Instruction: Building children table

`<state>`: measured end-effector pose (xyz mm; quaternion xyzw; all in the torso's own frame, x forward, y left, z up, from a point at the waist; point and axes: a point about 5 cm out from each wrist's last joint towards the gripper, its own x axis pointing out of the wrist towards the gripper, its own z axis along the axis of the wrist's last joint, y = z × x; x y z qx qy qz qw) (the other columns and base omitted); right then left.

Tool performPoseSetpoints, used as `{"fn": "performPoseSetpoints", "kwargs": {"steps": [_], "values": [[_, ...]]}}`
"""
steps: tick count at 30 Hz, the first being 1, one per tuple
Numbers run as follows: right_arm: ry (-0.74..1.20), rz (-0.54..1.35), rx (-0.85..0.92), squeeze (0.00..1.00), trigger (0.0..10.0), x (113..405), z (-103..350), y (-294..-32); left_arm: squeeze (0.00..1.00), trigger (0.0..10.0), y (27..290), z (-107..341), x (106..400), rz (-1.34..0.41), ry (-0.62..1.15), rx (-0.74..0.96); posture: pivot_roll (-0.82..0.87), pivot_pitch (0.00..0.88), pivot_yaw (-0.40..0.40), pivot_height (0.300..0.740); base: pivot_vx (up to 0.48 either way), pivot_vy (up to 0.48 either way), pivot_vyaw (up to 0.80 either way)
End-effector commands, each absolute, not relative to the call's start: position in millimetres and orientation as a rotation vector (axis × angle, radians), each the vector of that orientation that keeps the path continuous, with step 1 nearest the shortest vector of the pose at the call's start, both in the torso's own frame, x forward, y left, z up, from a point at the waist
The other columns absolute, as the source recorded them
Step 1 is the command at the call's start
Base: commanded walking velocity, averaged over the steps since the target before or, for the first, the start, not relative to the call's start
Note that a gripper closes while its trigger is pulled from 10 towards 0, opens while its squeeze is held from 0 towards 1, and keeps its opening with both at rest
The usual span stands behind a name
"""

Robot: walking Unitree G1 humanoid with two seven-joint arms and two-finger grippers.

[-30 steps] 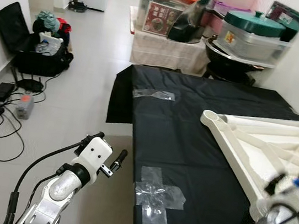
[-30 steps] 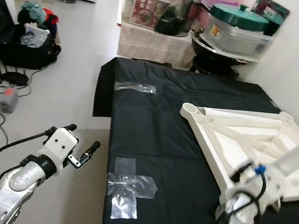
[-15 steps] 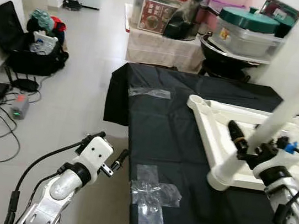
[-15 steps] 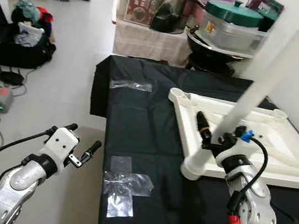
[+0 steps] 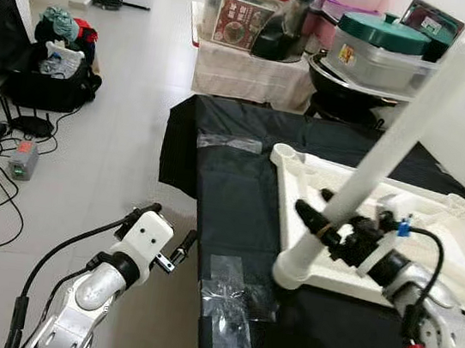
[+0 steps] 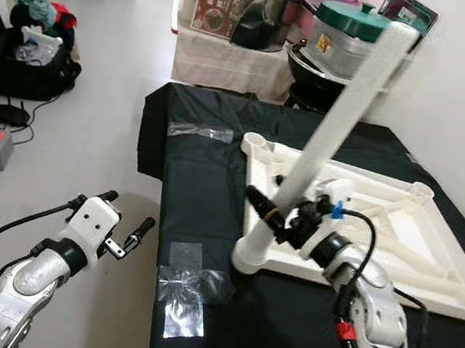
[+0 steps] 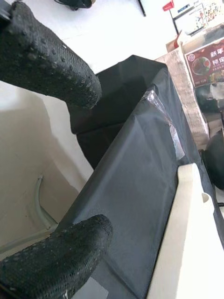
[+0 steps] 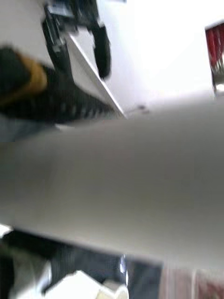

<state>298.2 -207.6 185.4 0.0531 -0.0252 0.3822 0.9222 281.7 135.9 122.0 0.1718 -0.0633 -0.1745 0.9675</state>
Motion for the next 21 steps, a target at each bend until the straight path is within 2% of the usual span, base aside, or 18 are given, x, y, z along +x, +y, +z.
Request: {"fn": "performPoseSetpoints", "kwargs": {"steps": [1, 4, 10, 12, 14, 15, 17, 18, 21], "values": [[-0.029, 0.861, 0.129, 0.0, 0.0, 293, 181, -204, 0.0, 10.0, 134, 121, 281, -0.366, -0.133, 0.359, 0.09, 0.0, -0.176, 0.74, 0.0, 0.0, 0.0], [-0.074, 0.722, 0.157, 0.0, 0.0, 304, 182, -214, 0.0, 10.0, 130, 121, 282, -0.376, -0.137, 0.36, 0.08, 0.0, -0.168, 0.74, 0.0, 0.0, 0.0], [-0.089, 0.592, 0.147, 0.0, 0.0, 310, 178, -225, 0.0, 10.0, 131, 121, 282, -0.377, -0.135, 0.361, 0.08, 0.0, -0.162, 0.74, 0.0, 0.0, 0.0], [-0.072, 0.471, 0.127, 0.0, 0.0, 313, 171, -236, 0.0, 10.0, 131, 121, 282, -0.378, -0.135, 0.361, 0.07, 0.0, -0.16, 0.74, 0.0, 0.0, 0.0], [-0.072, 0.471, 0.127, 0.0, 0.0, 313, 171, -236, 0.0, 10.0, 131, 121, 282, -0.378, -0.135, 0.361, 0.07, 0.0, -0.16, 0.74, 0.0, 0.0, 0.0], [-0.055, 0.357, 0.126, 0.0, 0.0, 314, 166, -247, 0.0, 10.0, 130, 121, 282, -0.378, -0.135, 0.361, 0.07, 0.0, -0.16, 0.74, 0.0, 0.0, 0.0], [-0.055, 0.357, 0.126, 0.0, 0.0, 314, 166, -247, 0.0, 10.0, 130, 121, 282, -0.378, -0.135, 0.361, 0.07, 0.0, -0.16, 0.74, 0.0, 0.0, 0.0], [-0.014, 0.175, 0.134, 0.0, 0.0, 315, 157, -265, 0.0, 10.0, 130, 121, 282, -0.378, -0.135, 0.36, 0.07, 0.0, -0.156, 0.74, 0.0, 0.0, 0.0], [-0.014, 0.175, 0.134, 0.0, 0.0, 315, 157, -265, 0.0, 10.0, 130, 121, 282, -0.378, -0.135, 0.36, 0.07, 0.0, -0.156, 0.74, 0.0, 0.0, 0.0]]}}
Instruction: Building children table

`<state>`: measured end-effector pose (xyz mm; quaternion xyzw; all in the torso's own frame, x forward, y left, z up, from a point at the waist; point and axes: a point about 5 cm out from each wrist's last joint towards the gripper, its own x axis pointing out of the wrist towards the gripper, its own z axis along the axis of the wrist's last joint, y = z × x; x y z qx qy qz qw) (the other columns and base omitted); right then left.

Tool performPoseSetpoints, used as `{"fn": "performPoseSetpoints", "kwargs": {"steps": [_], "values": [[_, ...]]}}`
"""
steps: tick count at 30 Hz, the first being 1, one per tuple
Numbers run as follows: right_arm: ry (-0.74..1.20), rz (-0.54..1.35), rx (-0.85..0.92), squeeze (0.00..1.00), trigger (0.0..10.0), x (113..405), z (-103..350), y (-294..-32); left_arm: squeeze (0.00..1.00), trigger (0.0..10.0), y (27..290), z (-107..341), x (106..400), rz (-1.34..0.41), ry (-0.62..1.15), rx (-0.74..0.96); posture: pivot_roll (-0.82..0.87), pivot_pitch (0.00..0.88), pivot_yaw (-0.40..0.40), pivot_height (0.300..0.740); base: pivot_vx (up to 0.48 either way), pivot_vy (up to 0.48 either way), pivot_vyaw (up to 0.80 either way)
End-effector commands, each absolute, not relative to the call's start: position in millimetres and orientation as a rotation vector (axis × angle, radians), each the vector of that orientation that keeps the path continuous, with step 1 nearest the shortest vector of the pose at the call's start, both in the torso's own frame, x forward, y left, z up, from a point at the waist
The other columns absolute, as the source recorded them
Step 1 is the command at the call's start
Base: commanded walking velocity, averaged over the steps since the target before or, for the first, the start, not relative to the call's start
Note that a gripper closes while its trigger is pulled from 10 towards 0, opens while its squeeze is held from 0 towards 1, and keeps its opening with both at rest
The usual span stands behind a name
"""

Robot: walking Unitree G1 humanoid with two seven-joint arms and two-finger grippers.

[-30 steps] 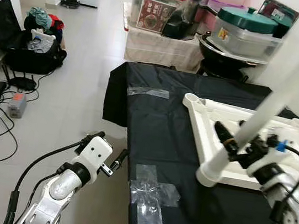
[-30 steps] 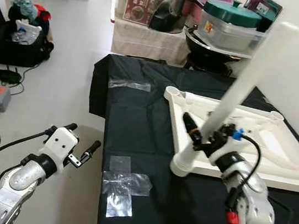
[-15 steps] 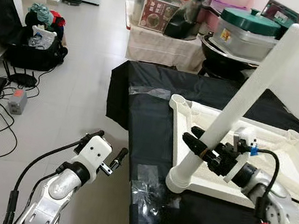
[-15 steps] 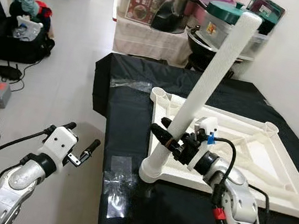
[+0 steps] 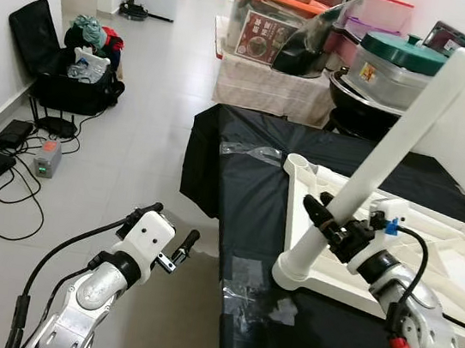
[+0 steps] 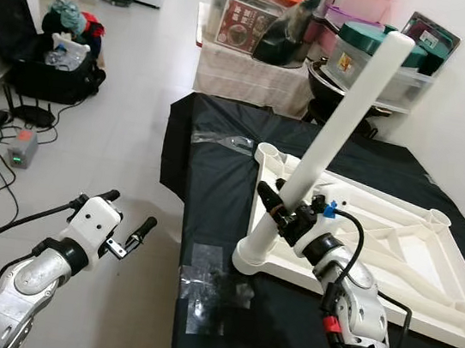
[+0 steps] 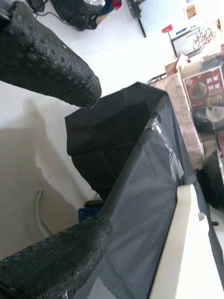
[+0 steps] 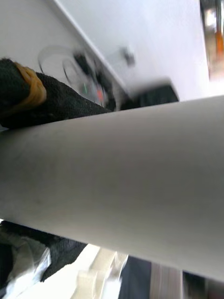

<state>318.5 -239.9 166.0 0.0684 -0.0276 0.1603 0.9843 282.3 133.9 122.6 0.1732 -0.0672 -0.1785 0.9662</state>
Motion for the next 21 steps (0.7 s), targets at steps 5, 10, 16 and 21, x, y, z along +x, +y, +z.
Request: {"fn": "performPoseSetpoints", "kwargs": {"steps": [5, 10, 16, 21], "values": [[0.125, -0.605, 0.168, 0.0, 0.0, 277, 121, -342, 0.0, 10.0, 132, 120, 281, -0.374, -0.13, 0.362, 0.06, 0.0, -0.143, 0.74, 0.0, 0.0, 0.0], [0.125, -1.085, 0.115, 0.0, 0.0, 233, 111, -356, 0.0, 10.0, 133, 119, 282, -0.375, -0.127, 0.368, 0.05, 0.0, -0.133, 0.74, 0.0, 0.0, 0.0], [0.109, -1.053, 0.12, 0.0, 0.0, 245, 116, -323, 0.0, 10.0, 132, 119, 283, -0.377, -0.125, 0.369, 0.05, 0.0, -0.133, 0.74, 0.0, 0.0, 0.0], [0.145, -1.072, 0.12, 0.0, 0.0, 246, 113, -306, 0.0, 10.0, 132, 119, 282, -0.377, -0.126, 0.368, 0.05, 0.0, -0.133, 0.74, 0.0, 0.0, 0.0]]}}
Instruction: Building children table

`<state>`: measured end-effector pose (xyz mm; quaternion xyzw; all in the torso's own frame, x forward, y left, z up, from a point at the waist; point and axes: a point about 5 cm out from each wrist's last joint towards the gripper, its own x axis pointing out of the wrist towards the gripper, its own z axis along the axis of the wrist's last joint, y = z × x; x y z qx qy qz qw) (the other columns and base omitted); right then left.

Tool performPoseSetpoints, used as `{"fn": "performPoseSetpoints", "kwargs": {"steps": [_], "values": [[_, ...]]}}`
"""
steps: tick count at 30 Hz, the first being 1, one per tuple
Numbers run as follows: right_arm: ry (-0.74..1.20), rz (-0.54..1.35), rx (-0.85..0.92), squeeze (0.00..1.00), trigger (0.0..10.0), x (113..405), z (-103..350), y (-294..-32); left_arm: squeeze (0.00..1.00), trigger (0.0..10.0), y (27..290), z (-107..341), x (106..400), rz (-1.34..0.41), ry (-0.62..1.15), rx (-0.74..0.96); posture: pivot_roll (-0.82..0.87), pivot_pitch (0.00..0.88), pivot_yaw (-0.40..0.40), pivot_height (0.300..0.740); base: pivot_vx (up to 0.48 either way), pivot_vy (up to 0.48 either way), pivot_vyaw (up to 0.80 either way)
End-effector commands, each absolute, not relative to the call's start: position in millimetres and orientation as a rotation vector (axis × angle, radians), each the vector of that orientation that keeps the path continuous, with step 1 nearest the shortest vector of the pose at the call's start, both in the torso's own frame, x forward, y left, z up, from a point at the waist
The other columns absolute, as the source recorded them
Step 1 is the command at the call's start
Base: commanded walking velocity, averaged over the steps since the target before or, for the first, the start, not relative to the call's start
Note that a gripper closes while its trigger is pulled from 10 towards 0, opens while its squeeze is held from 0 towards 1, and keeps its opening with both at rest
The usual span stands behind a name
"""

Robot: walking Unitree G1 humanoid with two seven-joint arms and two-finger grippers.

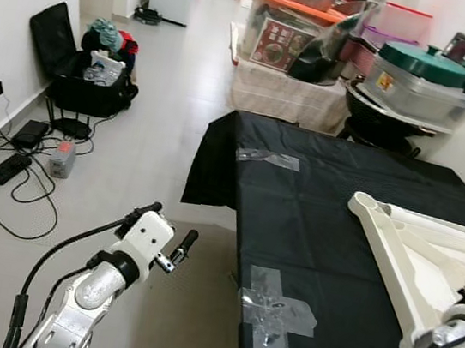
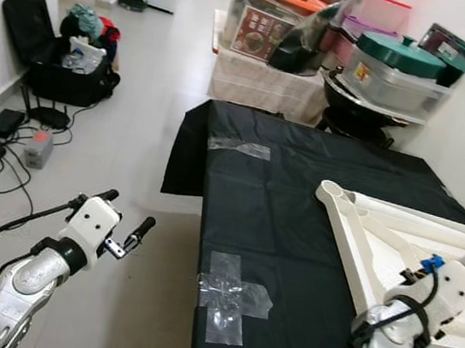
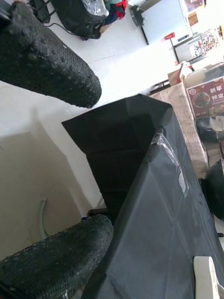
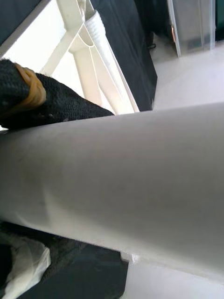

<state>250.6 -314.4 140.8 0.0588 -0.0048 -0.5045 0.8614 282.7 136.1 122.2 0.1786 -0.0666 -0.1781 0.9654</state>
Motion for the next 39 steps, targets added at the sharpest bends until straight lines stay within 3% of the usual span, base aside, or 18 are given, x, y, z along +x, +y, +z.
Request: {"fn": "performPoseSetpoints", "kwargs": {"steps": [1, 3, 6, 7, 8, 9, 14, 15, 17, 19, 20, 23, 24, 27, 34, 39], "values": [[0.158, -1.092, 0.12, 0.0, 10.0, 246, 111, -303, 0.0, 10.0, 132, 119, 282, -0.378, -0.126, 0.368, 0.05, 0.0, -0.133, 0.74, 0.0, 0.0, 0.0], [0.183, -1.051, 0.132, 0.0, 10.0, 250, 108, -298, 0.0, 10.0, 132, 119, 283, -0.379, -0.128, 0.366, 0.05, 0.0, -0.133, 0.74, 0.0, 0.0, 0.0], [0.069, -0.882, 0.202, 0.0, 10.0, 261, 120, -288, 0.0, 10.0, 131, 119, 283, -0.384, -0.129, 0.364, 0.05, 0.0, -0.129, 0.74, 0.0, 0.0, 0.0], [0.003, -0.812, 0.249, 0.8, 10.0, 266, 127, -286, 0.0, 10.0, 131, 119, 283, -0.386, -0.13, 0.363, 0.04, 0.0, -0.124, 0.74, 0.0, 0.0, 0.0], [-0.039, -0.777, 0.277, 0.8, 10.0, 267, 133, -285, 0.0, 10.0, 131, 119, 283, -0.387, -0.13, 0.362, 0.04, 0.0, -0.124, 0.74, 0.0, 0.0, 0.0], [-0.063, -0.73, 0.307, 1.0, 10.0, 270, 137, -286, 0.0, 10.0, 130, 119, 283, -0.388, -0.129, 0.363, 0.04, 0.0, -0.125, 0.74, 0.0, 0.0, 0.0], [-0.082, -0.679, 0.355, 1.0, 10.0, 274, 142, -287, 0.0, 10.0, 130, 119, 283, -0.391, -0.129, 0.363, 0.04, 0.0, -0.126, 0.74, 0.0, 0.0, 0.0], [-0.098, -0.53, 0.417, 0.0, 10.0, 283, 151, -279, 0.0, 10.0, 130, 119, 283, -0.39, -0.129, 0.361, 0.04, 0.0, -0.128, 0.74, 0.0, 0.0, 0.0], [-0.136, -0.269, 0.491, 0.0, 10.0, 294, 166, -263, 0.0, 10.0, 130, 119, 284, -0.389, -0.129, 0.36, 0.05, 0.0, -0.13, 0.74, 0.0, 0.0, 0.0], [-0.15, -0.177, 0.506, 0.0, 10.0, 296, 172, -257, 0.0, 10.0, 130, 119, 284, -0.389, -0.129, 0.359, 0.05, 0.0, -0.13, 0.74, 0.0, 0.0, 0.0], [-0.169, 0.003, 0.487, 0.0, 10.0, 295, 181, -242, 0.0, 10.0, 130, 119, 284, -0.39, -0.129, 0.36, 0.05, 0.0, -0.133, 0.74, 0.0, 0.0, 0.0], [-0.179, 0.132, 0.473, 0.0, 10.0, 293, 187, -231, 0.0, 10.0, 130, 119, 284, -0.39, -0.128, 0.361, 0.05, 0.0, -0.133, 0.74, 0.0, 0.0, 0.0], [-0.169, 0.317, 0.421, 0.0, 10.0, 290, 191, -215, 0.0, 10.0, 130, 119, 284, -0.39, -0.13, 0.362, 0.05, 0.0, -0.132, 0.74, 0.0, 0.0, 0.0], [-0.093, 0.628, 0.289, 0.0, 10.0, 285, 186, -184, 0.0, 10.0, 129, 120, 285, -0.39, -0.136, 0.366, 0.07, 0.0, -0.148, 0.74, 0.0, 0.0, 0.0], [0.011, 0.871, 0.187, 0.0, 10.0, 289, 168, -155, 0.0, 10.0, 130, 121, 284, -0.382, -0.14, 0.368, 0.09, 0.0, -0.165, 0.74, 0.0, 0.0, 0.0], [0.032, 0.892, 0.158, 0.0, 10.0, 298, 165, -149, 0.0, 10.0, 129, 120, 284, -0.381, -0.14, 0.368, 0.09, 0.0, -0.171, 0.74, 0.0, 0.0, 0.0]]}}
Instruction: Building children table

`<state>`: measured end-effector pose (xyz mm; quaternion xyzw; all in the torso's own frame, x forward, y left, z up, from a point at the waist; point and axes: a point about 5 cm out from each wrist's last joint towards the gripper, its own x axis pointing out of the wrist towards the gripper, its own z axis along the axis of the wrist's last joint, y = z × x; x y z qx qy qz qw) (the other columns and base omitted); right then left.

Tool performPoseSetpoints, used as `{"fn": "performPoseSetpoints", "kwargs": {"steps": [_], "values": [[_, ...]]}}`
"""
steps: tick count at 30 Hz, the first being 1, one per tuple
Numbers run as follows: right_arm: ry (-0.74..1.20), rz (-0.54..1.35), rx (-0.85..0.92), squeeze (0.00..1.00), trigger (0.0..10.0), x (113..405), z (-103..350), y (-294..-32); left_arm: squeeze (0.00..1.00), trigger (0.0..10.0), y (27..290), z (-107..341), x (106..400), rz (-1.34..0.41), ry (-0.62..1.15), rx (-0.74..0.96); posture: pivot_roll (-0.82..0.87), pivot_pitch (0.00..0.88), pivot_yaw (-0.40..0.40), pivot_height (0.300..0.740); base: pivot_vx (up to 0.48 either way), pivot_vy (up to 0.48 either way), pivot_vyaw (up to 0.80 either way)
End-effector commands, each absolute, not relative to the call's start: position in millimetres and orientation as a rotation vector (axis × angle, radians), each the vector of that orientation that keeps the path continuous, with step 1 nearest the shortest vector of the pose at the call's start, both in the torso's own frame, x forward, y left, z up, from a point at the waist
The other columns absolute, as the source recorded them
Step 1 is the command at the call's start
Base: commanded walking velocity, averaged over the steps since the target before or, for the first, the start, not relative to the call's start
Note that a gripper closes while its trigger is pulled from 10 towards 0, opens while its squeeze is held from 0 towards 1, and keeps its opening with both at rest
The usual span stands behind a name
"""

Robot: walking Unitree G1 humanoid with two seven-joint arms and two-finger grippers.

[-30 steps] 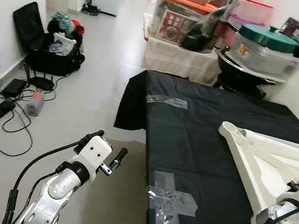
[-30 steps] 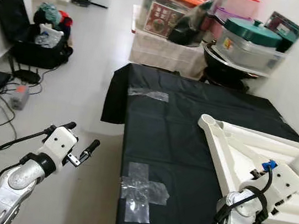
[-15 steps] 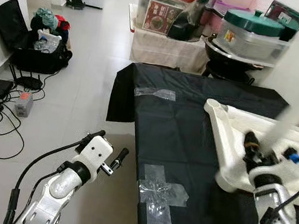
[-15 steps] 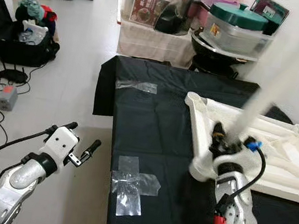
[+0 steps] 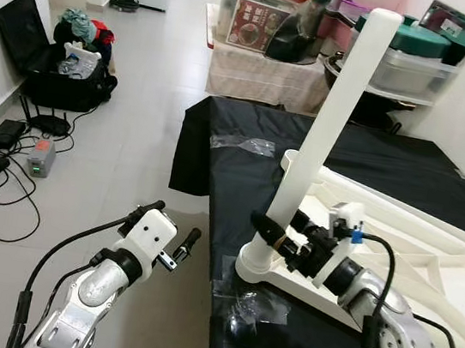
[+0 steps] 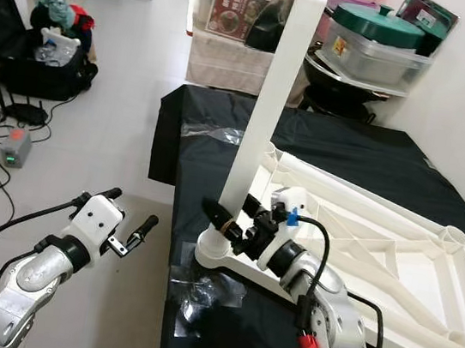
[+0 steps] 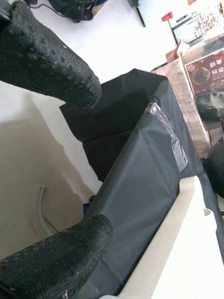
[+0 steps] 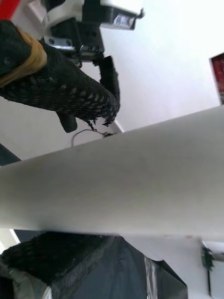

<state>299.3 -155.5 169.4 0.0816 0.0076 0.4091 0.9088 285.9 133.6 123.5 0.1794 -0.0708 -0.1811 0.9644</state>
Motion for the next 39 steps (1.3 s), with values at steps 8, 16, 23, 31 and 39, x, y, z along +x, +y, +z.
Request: {"fn": "performPoseSetpoints", "kwargs": {"steps": [8, 16, 23, 31, 39], "values": [[0.033, 0.81, 0.093, 0.0, 10.0, 318, 168, -159, 0.0, 10.0, 128, 120, 285, -0.377, -0.142, 0.368, 0.1, 0.0, -0.183, 0.74, 0.0, 0.0, 0.0], [-0.101, 0.686, 0.164, 0.0, 0.0, 332, 183, -172, 0.0, 10.0, 126, 119, 283, -0.379, -0.14, 0.365, 0.1, 0.0, -0.184, 0.74, 0.0, 0.0, 0.0], [-0.116, 0.537, 0.154, 0.0, 0.0, 324, 173, -184, 0.0, 10.0, 126, 118, 283, -0.388, -0.138, 0.367, 0.07, 0.0, -0.162, 0.74, 0.0, 0.0, 0.0], [-0.073, 0.377, 0.149, 0.0, 0.0, 319, 160, -199, 0.0, 10.0, 126, 118, 283, -0.393, -0.136, 0.368, 0.05, 0.0, -0.143, 0.74, 0.0, 0.0, 0.0], [0.072, 0.027, 0.118, 0.0, 0.0, 293, 125, -259, 0.0, 10.0, 125, 116, 282, -0.407, -0.131, 0.37, 0.04, 0.0, -0.124, 0.74, 0.0, 0.0, 0.0]]}}
